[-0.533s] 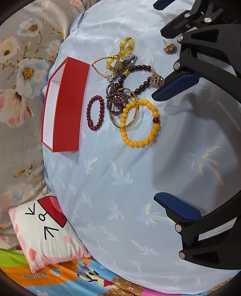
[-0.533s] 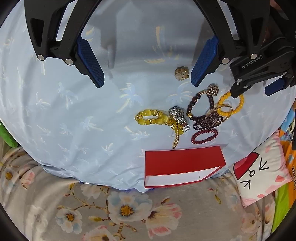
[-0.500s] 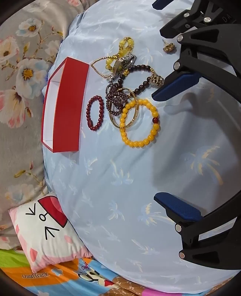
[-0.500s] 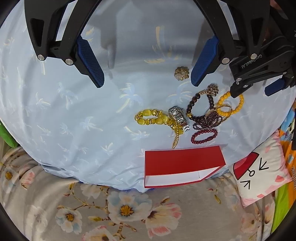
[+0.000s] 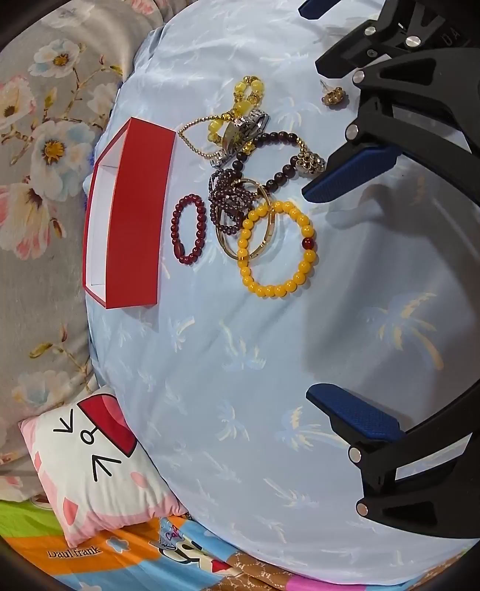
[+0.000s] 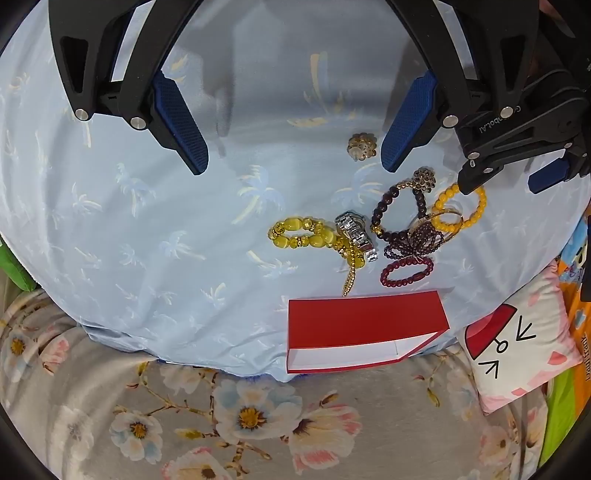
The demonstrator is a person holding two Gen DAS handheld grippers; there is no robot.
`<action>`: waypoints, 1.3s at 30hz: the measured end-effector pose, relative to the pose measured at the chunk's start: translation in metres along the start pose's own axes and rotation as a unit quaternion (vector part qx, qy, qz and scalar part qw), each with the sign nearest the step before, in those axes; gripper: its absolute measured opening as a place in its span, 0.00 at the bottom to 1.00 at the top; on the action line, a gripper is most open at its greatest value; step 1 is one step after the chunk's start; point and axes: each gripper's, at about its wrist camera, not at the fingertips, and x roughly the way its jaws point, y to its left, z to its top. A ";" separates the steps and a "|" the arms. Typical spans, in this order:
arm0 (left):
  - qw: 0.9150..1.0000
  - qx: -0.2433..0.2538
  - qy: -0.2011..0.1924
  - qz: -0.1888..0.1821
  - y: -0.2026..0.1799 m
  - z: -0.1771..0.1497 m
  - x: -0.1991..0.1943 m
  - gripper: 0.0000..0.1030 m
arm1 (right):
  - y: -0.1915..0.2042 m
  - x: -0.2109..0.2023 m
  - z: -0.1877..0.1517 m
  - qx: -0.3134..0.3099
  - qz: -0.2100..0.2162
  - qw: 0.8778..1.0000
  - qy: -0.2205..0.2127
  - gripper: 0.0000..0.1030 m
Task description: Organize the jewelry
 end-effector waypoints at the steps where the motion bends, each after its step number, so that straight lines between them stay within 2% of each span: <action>1: 1.000 0.000 0.000 0.001 0.000 0.000 0.000 0.91 | 0.000 0.000 0.000 0.000 0.000 1.000 0.000 0.88; 39: 1.000 0.001 -0.003 0.003 0.000 -0.001 0.001 0.91 | 0.000 -0.001 0.000 -0.001 -0.001 1.000 -0.002 0.88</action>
